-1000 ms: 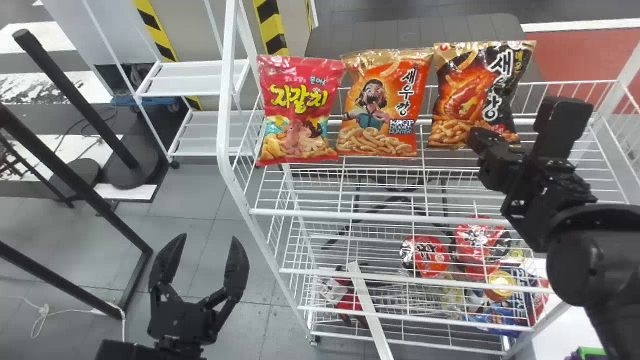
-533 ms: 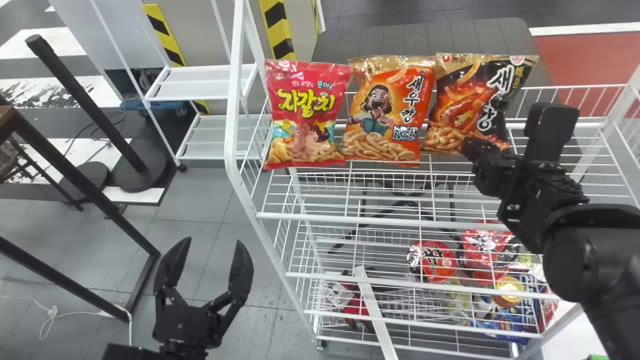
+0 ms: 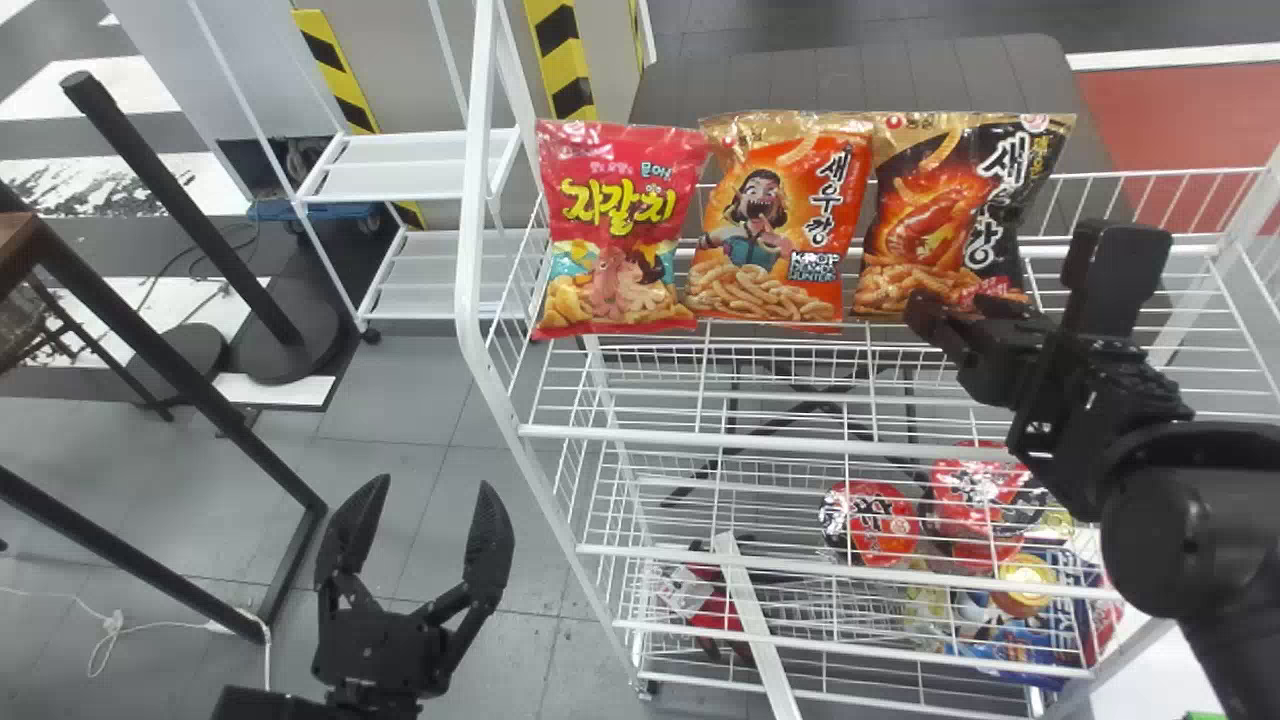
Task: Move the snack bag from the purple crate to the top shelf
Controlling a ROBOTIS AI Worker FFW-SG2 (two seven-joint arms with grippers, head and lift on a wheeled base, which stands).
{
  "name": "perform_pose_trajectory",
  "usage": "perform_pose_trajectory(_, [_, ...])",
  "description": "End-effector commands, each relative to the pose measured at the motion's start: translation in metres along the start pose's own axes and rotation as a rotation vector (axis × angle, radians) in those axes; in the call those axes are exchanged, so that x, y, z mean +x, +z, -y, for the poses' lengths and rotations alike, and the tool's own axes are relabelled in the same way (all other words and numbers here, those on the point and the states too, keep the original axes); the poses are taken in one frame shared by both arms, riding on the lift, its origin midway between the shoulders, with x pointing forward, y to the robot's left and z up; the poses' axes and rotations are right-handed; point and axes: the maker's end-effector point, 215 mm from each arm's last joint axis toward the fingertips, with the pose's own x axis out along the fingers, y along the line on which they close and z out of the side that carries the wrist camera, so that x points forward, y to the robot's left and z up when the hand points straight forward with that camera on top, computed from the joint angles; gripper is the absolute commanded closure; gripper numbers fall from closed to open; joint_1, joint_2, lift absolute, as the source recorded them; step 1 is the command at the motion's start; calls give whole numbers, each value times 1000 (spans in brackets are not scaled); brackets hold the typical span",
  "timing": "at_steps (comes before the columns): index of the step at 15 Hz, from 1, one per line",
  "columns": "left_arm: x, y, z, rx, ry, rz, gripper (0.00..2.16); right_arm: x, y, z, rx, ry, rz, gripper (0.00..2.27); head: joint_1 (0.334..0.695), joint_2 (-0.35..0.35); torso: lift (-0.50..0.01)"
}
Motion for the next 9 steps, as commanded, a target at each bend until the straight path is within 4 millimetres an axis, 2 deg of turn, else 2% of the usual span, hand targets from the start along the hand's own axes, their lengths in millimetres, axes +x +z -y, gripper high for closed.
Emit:
perform_pose_trajectory(1, [1, 0, -2, 2, 2, 1, 134, 0, 0, 2, 4, -3, 0, 12, 695, 201, 0])
perform_pose_trajectory(7, [3, 0, -3, 5, 4, 3, 134, -5, 2, 14, 18, -18, 8, 12, 695, 191, 0])
perform_pose_trajectory(9, [3, 0, -3, 6, 3, 3, 134, -9, -3, 17, 24, -25, 4, 12, 695, 188, 0])
